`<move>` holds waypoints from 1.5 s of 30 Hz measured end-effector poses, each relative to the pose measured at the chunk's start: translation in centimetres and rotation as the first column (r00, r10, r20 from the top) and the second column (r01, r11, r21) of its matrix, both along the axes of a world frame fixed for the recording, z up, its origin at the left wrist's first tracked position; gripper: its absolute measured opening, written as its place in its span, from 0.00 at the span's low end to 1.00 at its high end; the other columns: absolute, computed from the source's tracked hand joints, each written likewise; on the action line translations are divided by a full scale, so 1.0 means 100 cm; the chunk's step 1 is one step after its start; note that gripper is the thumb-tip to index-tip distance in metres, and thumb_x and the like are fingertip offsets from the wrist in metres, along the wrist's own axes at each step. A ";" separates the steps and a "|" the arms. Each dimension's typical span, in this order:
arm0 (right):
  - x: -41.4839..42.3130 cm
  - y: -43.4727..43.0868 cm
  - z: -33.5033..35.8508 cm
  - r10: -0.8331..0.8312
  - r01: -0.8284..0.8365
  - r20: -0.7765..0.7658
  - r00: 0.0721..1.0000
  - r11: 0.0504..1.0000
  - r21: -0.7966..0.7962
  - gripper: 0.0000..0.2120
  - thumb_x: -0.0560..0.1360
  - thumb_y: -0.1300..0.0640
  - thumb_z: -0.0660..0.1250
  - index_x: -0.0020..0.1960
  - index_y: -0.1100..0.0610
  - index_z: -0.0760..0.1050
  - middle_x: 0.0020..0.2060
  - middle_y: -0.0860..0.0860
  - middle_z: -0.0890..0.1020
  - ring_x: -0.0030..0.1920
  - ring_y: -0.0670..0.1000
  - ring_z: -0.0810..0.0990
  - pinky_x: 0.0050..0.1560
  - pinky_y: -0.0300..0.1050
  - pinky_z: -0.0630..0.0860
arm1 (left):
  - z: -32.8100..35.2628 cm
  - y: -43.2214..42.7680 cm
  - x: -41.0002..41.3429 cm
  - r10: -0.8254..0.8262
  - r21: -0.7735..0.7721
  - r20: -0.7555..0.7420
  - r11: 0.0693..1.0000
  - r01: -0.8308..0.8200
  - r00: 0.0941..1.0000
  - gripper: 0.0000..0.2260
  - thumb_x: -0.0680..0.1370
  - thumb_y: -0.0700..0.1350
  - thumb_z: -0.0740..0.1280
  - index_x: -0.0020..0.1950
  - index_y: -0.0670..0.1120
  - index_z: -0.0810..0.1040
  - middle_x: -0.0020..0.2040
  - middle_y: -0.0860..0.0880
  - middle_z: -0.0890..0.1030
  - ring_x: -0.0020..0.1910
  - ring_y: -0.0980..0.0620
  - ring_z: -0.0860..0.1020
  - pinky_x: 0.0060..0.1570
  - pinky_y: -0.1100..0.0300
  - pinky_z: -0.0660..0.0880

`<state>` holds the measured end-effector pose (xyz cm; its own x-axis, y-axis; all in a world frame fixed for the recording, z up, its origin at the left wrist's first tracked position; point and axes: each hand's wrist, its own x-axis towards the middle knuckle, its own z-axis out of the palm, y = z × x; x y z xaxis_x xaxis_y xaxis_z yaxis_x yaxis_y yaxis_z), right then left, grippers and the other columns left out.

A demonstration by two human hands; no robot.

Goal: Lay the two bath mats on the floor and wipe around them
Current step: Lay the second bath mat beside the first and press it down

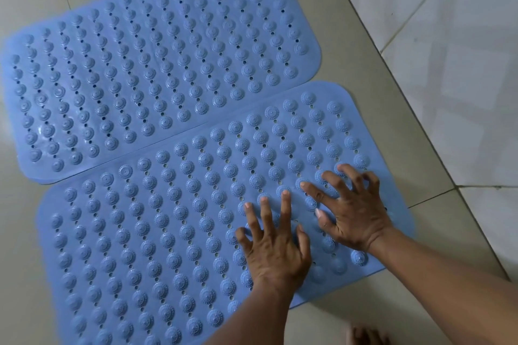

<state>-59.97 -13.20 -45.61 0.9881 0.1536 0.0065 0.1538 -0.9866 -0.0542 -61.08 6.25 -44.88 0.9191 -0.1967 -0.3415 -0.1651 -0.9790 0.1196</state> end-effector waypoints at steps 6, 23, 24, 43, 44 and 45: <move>-0.001 0.001 0.002 -0.003 0.002 -0.024 1.000 1.000 -0.022 0.28 0.71 0.41 0.61 0.72 0.40 0.72 0.63 0.51 0.78 0.65 0.63 0.71 0.57 0.63 0.66 | 0.006 0.002 0.003 -0.020 -0.028 -0.047 0.999 0.019 0.999 0.33 0.73 0.62 0.63 0.78 0.57 0.67 0.71 0.45 0.76 0.72 0.38 0.66 0.62 0.41 0.58; -0.047 0.204 0.006 -0.097 0.122 -0.131 0.987 0.973 0.197 0.30 0.75 0.40 0.57 0.75 0.47 0.70 0.77 0.57 0.67 0.78 0.66 0.59 0.73 0.75 0.52 | -0.004 0.256 -0.037 -0.058 -0.015 0.105 0.998 0.060 0.993 0.30 0.82 0.66 0.48 0.83 0.57 0.55 0.84 0.52 0.54 0.82 0.46 0.54 0.76 0.40 0.51; -0.048 0.229 0.007 -0.084 0.113 -0.143 0.986 0.970 0.214 0.30 0.75 0.40 0.57 0.76 0.46 0.69 0.77 0.56 0.66 0.78 0.65 0.58 0.73 0.75 0.51 | -0.003 0.268 -0.035 -0.003 -0.003 0.097 1.000 0.003 0.995 0.31 0.82 0.66 0.46 0.83 0.57 0.54 0.84 0.52 0.53 0.82 0.47 0.53 0.76 0.40 0.50; -0.024 0.335 0.000 -0.032 0.033 -0.015 0.999 0.996 0.084 0.29 0.75 0.40 0.62 0.75 0.44 0.69 0.73 0.53 0.73 0.73 0.67 0.66 0.67 0.67 0.62 | -0.007 0.330 -0.031 0.299 -0.029 0.070 0.954 -0.298 0.952 0.36 0.77 0.72 0.50 0.83 0.59 0.52 0.84 0.52 0.52 0.83 0.44 0.49 0.70 0.25 0.53; -0.024 0.335 -0.001 -0.033 0.033 -0.007 0.999 0.996 0.081 0.29 0.75 0.40 0.62 0.76 0.44 0.69 0.73 0.53 0.73 0.73 0.67 0.67 0.67 0.67 0.62 | -0.007 0.330 -0.031 0.297 -0.026 0.059 0.955 -0.296 0.953 0.36 0.77 0.72 0.50 0.83 0.59 0.52 0.84 0.51 0.53 0.83 0.44 0.49 0.69 0.24 0.54; -0.024 0.335 -0.002 -0.033 0.033 0.001 0.999 0.996 0.079 0.30 0.75 0.40 0.62 0.76 0.44 0.69 0.73 0.53 0.73 0.73 0.67 0.67 0.67 0.67 0.62 | -0.007 0.331 -0.030 0.291 -0.021 0.050 0.957 -0.290 0.955 0.37 0.77 0.72 0.50 0.83 0.59 0.53 0.84 0.51 0.53 0.83 0.43 0.49 0.68 0.24 0.54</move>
